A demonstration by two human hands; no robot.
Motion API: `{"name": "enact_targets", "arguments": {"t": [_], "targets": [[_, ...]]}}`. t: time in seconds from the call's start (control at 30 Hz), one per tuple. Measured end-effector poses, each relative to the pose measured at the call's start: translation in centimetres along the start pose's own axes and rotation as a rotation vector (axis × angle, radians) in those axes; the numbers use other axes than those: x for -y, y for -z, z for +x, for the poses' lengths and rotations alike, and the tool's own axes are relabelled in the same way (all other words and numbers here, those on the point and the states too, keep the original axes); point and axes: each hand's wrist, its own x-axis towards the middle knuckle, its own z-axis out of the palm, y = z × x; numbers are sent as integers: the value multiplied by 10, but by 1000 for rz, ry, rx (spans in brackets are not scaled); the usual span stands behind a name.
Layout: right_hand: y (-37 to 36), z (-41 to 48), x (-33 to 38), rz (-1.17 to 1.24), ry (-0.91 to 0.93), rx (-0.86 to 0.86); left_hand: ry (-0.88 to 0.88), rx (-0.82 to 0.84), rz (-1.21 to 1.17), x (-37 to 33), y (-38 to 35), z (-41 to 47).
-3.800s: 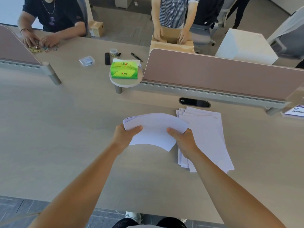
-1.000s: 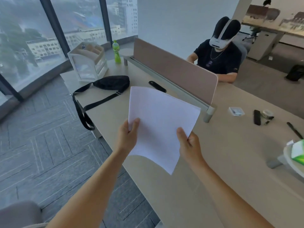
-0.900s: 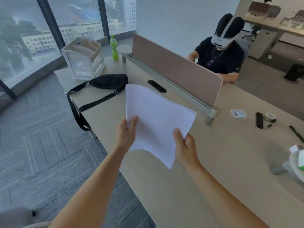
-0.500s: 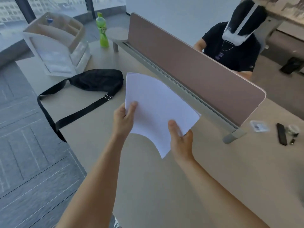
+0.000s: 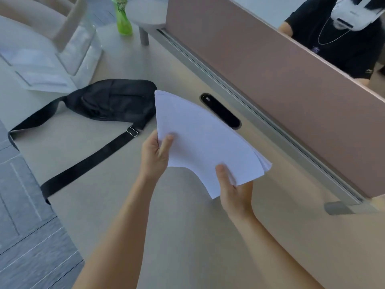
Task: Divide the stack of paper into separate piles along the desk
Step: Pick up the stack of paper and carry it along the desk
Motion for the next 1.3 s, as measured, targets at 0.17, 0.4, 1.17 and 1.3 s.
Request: {"name": "enact_targets", "arguments": {"t": [0.17,0.4,1.17,1.3], "targets": [[-1,14,-5,-4,-36,-45,-37,-4,119,8,-4,5],[0,58,5,183,-236,-55,-192,27,534,-8,-4,63],[8,141,-107,-338,-793,88,245,451,1149,83,-31,159],[9,147,-110,-317,-837,83,301,440,1192,80,-42,168]]}}
